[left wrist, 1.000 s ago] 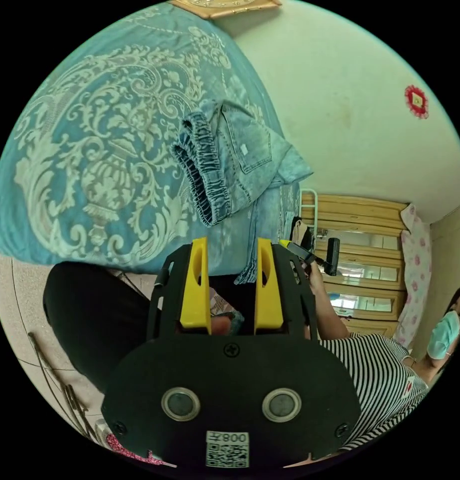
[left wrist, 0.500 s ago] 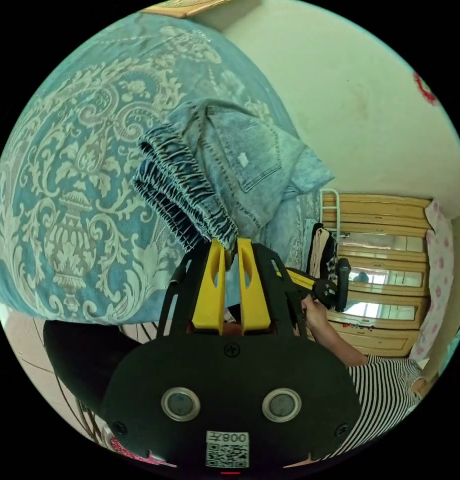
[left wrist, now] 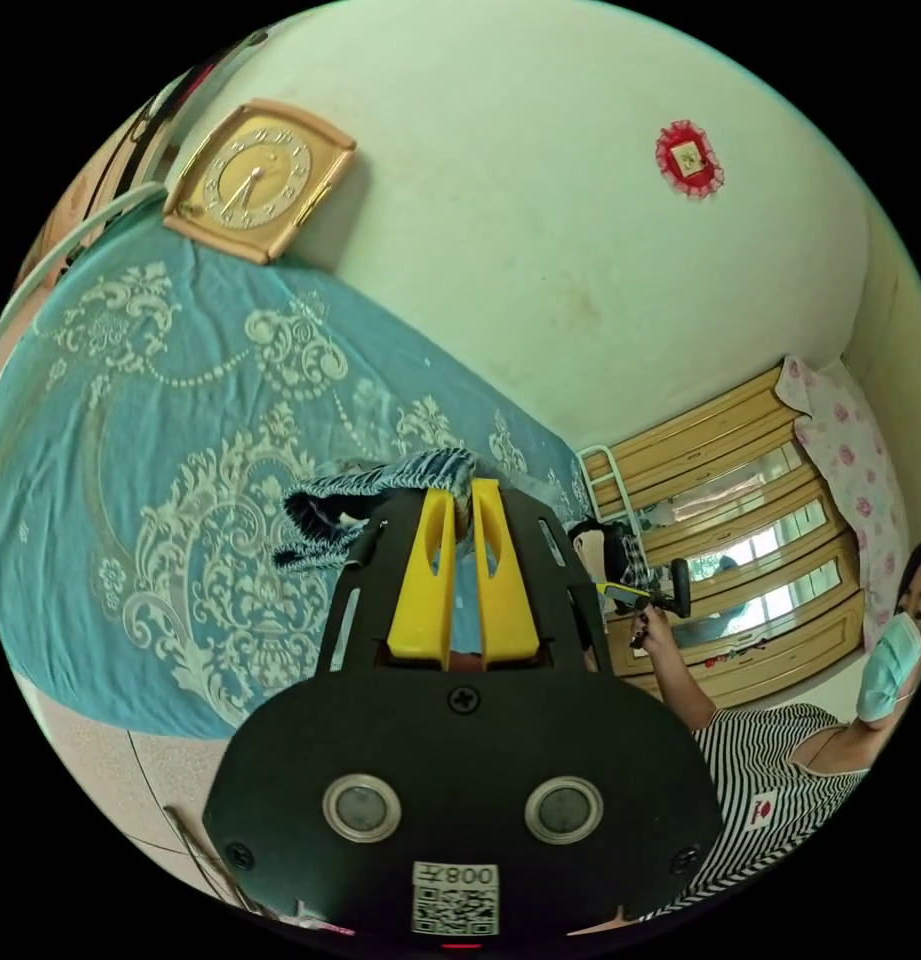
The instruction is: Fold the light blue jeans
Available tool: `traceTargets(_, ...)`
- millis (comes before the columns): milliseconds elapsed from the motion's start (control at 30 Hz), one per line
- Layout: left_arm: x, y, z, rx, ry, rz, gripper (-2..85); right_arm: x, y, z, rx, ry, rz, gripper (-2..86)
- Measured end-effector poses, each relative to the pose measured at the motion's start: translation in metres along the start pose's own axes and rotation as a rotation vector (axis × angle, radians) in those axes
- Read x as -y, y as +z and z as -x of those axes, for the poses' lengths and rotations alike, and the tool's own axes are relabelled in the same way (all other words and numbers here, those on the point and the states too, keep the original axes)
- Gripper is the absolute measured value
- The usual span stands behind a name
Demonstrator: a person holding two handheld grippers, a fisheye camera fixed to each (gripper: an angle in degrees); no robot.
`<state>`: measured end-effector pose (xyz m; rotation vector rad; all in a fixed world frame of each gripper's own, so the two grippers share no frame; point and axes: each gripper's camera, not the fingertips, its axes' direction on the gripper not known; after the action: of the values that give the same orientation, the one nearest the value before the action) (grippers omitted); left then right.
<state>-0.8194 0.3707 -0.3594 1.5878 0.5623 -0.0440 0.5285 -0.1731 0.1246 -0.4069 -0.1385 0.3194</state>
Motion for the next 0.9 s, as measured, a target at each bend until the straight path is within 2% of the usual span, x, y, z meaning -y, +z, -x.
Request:
traceTargets(100,0.016,-0.016,-0.003,-0.013,0.019,-0.050,3.8,0.009,-0.041,-0.024,0.017,0.026,-0.097,1.3)
traceTargets(233,0.012,-0.029,0.007,-0.022,0.039,-0.013,4.1,0.018,-0.065,-0.036,-0.009,-0.015,-0.103,1.4)
traceTargets(333,-0.018,-0.025,0.040,-0.028,-0.024,0.112,4.6,0.012,-0.051,-0.042,-0.047,-0.078,-0.011,1.6)
traceTargets(433,-0.069,-0.015,0.089,-0.021,-0.220,0.193,5.7,-0.006,-0.013,-0.056,-0.124,-0.086,0.161,1.7)
traceTargets(500,-0.105,-0.007,0.117,-0.016,-0.359,0.280,6.9,-0.024,0.016,-0.078,-0.101,-0.038,0.257,1.9)
traceTargets(567,-0.121,-0.004,0.122,0.022,-0.399,0.333,6.9,-0.035,0.026,-0.096,-0.057,0.028,0.284,2.2)
traceTargets(600,-0.126,-0.007,0.121,0.108,-0.419,0.351,5.8,-0.040,0.025,-0.109,0.013,0.077,0.263,2.5)
traceTargets(700,-0.128,-0.017,0.118,0.198,-0.432,0.363,4.2,-0.046,0.009,-0.141,0.137,0.201,0.187,3.2)
traceTargets(833,-0.098,-0.018,0.106,0.169,-0.352,0.287,5.3,-0.047,-0.013,-0.165,0.176,0.262,0.106,3.1)
traceTargets(900,-0.064,0.002,0.091,0.170,-0.249,0.300,7.2,-0.043,-0.024,-0.169,0.158,0.270,0.053,2.9)
